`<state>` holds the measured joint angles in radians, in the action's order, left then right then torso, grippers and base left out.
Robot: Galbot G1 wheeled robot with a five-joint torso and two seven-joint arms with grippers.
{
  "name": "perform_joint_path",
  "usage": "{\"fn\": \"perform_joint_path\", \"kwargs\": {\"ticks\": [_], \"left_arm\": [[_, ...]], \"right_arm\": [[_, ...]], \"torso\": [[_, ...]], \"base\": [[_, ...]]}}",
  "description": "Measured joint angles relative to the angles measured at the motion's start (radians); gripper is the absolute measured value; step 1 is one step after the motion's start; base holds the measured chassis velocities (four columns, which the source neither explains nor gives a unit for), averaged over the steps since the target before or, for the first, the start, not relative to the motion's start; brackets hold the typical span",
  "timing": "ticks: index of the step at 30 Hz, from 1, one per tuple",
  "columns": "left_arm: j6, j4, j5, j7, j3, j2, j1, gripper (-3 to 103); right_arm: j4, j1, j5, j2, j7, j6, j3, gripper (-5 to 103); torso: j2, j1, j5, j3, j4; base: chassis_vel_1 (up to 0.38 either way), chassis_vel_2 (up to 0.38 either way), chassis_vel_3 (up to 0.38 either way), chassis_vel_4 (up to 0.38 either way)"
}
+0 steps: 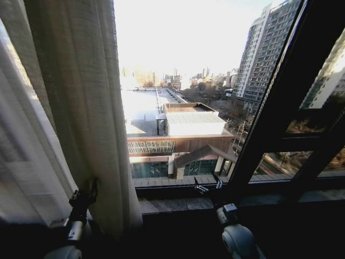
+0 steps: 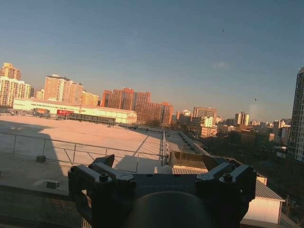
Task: Open the curtains by pulling them apart, changing their state from closed to fully open.
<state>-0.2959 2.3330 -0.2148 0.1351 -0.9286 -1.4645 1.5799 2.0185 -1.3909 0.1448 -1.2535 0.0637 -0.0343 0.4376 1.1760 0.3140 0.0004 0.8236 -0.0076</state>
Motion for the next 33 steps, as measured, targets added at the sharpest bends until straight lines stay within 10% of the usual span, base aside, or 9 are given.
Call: {"fn": "perform_joint_path", "kwargs": {"ticks": [9, 14, 24, 33], "left_arm": [[-0.086, 0.008, -0.057, 0.226, -0.023, 0.034, 0.021, 89], [-0.122, -0.039, -0.065, 0.187, 0.048, 0.093, -0.039, 99], [-0.078, -0.196, -0.066, 0.094, 0.108, 0.168, -0.168, 103], [-0.059, -0.206, -0.077, 0.105, 0.122, 0.141, -0.174, 74]], "right_arm": [[-0.047, 0.023, 0.004, 0.011, -0.001, -0.003, -0.013, 100], [-0.062, 0.03, 0.002, 0.016, 0.0, -0.002, -0.009, 100], [-0.044, 0.018, -0.005, 0.047, 0.035, -0.009, -0.002, 100], [-0.018, 0.006, -0.01, 0.042, 0.044, -0.03, -0.009, 100]], "torso": [[0.0, 0.0, -0.0002, 0.0, 0.0003], [0.0, 0.0, -0.0001, 0.0, -0.0002], [0.0, 0.0, -0.0002, 0.0, -0.0003], [0.0, 0.0, -0.0002, 0.0, 0.0]], "base": [[0.0, 0.0, 0.0, 0.0], [0.0, 0.0, 0.0, 0.0], [0.0, 0.0, 0.0, 0.0], [0.0, 0.0, 0.0, 0.0]]}}
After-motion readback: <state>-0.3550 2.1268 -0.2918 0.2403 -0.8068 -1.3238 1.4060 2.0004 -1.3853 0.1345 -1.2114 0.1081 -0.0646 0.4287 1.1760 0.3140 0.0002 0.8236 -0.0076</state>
